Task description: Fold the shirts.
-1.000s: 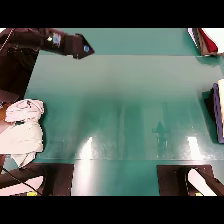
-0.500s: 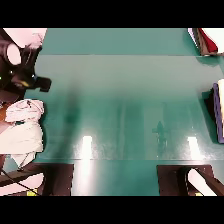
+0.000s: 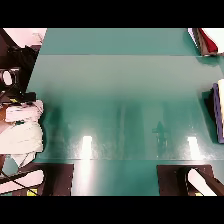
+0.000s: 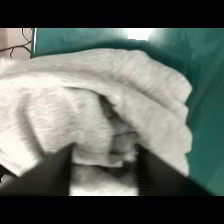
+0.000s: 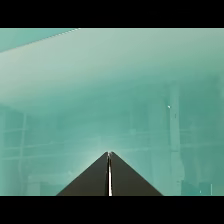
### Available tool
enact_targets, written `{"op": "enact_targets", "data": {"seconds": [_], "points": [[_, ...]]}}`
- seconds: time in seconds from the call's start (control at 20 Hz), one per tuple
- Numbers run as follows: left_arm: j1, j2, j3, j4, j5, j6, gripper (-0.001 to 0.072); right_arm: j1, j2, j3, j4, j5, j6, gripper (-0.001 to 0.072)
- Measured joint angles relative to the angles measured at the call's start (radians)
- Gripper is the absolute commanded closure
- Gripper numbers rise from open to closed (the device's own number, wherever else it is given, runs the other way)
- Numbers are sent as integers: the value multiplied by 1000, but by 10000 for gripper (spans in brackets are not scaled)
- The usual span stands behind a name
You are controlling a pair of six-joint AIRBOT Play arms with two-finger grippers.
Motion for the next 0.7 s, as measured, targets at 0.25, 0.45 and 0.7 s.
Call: {"op": "enact_targets", "data": {"seconds": [0.25, 0.45, 0.7], "points": [[2, 2, 75, -22, 34, 42, 688, 0, 0, 3, 3, 0, -1, 697], [-99, 29, 336, -175, -2, 239, 689, 0, 0, 68, 8, 0, -2, 697], [-380, 67, 639, -540, -40, 520, 688, 0, 0, 189, 9, -2, -2, 698]]}}
